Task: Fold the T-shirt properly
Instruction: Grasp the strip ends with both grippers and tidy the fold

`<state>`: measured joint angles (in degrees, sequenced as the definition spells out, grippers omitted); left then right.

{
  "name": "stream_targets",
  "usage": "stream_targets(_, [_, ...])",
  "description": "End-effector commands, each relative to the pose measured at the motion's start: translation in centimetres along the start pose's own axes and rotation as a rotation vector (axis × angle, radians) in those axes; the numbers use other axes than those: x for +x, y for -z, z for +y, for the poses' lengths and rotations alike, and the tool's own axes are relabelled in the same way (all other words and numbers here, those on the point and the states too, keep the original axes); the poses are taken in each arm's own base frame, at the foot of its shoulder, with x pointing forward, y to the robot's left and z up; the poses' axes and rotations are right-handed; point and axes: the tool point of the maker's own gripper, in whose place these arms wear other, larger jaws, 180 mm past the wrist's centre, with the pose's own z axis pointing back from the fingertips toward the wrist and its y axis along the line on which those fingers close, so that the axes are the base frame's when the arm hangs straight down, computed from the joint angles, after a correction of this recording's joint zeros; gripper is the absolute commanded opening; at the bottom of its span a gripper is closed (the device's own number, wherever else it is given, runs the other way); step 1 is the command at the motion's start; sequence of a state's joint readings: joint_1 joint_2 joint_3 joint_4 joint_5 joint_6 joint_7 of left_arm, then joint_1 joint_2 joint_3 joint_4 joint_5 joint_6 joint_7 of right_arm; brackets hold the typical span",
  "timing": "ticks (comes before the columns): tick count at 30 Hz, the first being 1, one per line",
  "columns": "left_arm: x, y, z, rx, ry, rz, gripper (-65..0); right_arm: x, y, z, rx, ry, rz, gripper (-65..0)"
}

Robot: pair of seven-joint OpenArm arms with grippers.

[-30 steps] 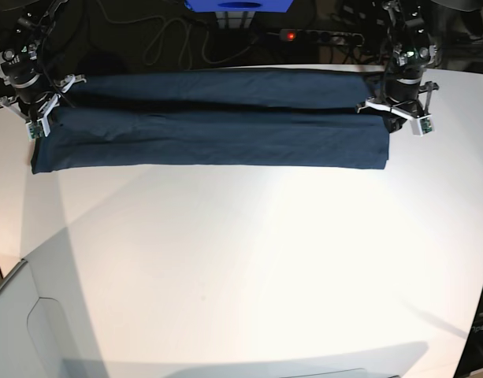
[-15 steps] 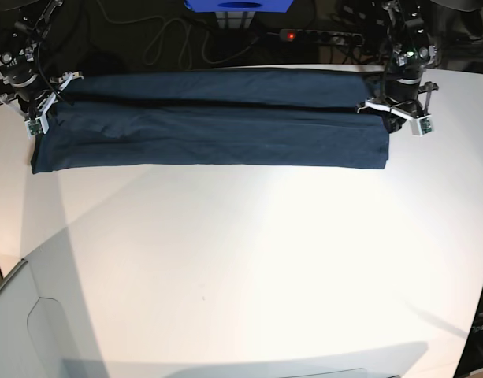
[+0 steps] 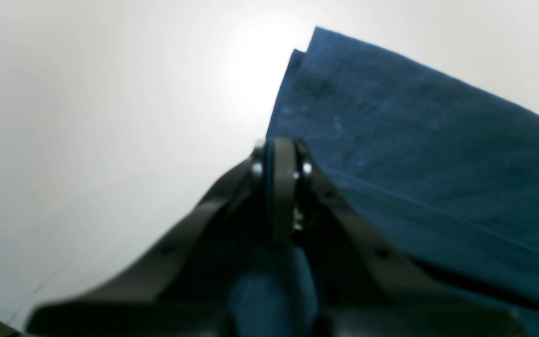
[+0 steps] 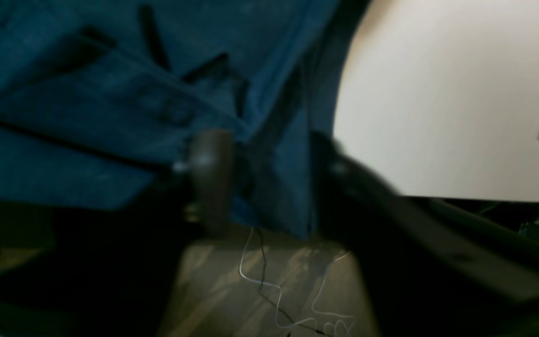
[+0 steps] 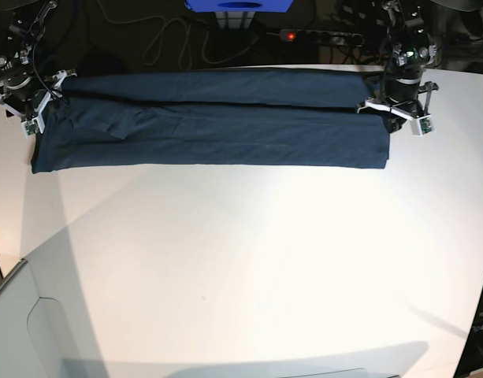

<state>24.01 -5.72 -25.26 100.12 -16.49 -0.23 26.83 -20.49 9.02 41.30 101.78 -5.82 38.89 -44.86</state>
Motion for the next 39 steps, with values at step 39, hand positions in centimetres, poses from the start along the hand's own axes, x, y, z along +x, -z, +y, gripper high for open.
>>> stream_targets(39, [1.6, -0.9, 0.4, 0.012, 0.012, -0.051, -55.8, 3.4, 1.6, 3.9, 0.1, -0.002, -0.086, -24.9])
